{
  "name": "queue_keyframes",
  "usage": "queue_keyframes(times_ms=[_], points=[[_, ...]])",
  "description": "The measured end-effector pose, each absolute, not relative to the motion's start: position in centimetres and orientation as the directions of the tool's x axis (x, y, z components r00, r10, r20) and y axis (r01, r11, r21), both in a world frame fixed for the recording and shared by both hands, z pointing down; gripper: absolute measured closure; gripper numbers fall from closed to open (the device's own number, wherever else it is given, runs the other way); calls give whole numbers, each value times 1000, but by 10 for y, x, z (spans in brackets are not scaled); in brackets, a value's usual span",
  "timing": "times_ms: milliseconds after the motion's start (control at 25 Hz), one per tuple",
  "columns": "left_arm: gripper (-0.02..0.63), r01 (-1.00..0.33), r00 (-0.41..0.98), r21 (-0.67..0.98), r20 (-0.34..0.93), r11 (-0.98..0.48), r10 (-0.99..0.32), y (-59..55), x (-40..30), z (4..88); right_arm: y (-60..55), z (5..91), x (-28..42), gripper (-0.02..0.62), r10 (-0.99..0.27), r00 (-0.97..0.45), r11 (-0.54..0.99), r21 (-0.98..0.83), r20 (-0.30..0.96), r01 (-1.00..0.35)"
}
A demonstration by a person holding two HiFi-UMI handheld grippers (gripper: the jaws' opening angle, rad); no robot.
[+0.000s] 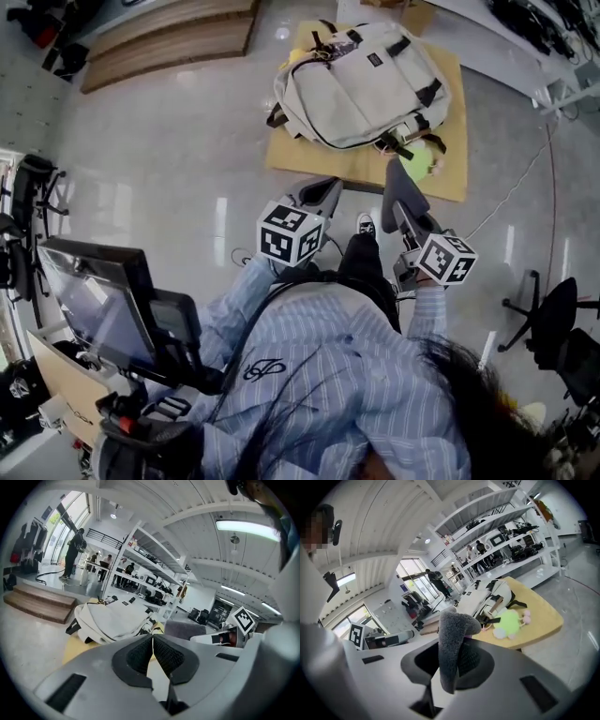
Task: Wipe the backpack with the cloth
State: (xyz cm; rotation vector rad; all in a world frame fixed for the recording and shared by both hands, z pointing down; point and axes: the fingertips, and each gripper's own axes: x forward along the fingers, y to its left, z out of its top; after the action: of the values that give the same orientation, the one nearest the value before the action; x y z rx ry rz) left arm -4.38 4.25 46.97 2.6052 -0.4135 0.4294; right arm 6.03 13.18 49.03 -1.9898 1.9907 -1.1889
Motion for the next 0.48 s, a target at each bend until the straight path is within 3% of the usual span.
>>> queue_keyframes(times_ms=[240, 480], points=[[597, -328, 909, 416, 384, -848, -163, 63, -118, 468, 170, 480, -10, 540, -890, -52, -247, -573, 453, -781], [597, -260, 931, 460, 354, -849, -94, 91, -130, 468, 199, 471, -44, 538, -896, -1, -297, -602, 444, -741]])
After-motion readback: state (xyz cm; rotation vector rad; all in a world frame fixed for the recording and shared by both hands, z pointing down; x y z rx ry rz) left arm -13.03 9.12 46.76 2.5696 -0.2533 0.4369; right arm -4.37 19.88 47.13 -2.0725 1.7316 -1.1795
